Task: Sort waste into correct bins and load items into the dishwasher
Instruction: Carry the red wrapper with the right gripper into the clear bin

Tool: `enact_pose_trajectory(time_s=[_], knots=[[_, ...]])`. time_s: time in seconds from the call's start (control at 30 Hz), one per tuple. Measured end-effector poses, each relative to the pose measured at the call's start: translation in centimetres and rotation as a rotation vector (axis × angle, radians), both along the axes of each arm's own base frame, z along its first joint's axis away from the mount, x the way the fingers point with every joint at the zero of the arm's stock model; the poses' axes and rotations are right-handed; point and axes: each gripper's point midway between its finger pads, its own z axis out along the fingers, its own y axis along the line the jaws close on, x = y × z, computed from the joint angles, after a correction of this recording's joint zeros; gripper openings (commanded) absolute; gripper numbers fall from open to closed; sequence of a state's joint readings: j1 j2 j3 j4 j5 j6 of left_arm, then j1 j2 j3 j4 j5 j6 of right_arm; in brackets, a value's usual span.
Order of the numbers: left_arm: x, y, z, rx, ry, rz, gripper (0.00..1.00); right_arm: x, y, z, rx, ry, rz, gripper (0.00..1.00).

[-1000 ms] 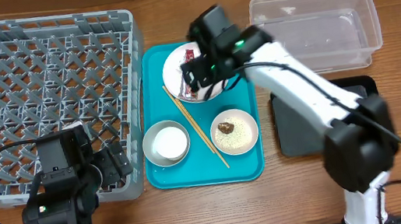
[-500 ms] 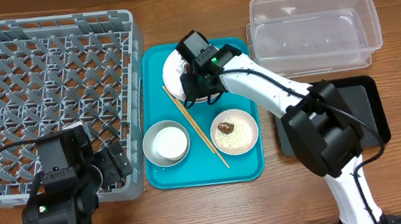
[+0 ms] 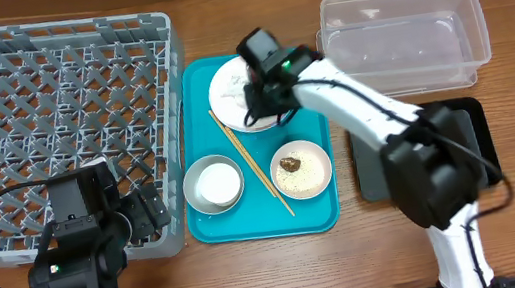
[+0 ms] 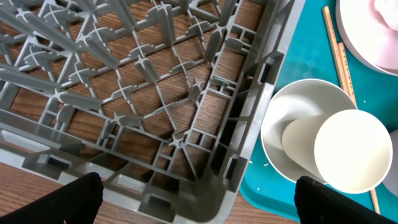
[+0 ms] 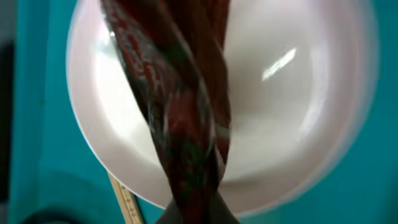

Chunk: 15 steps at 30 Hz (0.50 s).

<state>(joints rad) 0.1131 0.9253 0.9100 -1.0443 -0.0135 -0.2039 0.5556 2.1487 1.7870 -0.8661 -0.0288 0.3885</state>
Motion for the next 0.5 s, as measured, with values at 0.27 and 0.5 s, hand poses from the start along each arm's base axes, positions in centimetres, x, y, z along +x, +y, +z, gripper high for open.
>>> enact_pose_trajectory(time_s=[0.27, 0.5], knots=[[0.0, 0.0, 0.0, 0.002, 0.000, 0.001, 1.00, 3.2, -9.8, 14.1, 0.037, -0.252, -0.217, 0.06], [0.0, 0.0, 0.0, 0.002, 0.000, 0.001, 1.00, 3.8, -16.1, 11.9, -0.037, -0.174, -0.357, 0.70]])
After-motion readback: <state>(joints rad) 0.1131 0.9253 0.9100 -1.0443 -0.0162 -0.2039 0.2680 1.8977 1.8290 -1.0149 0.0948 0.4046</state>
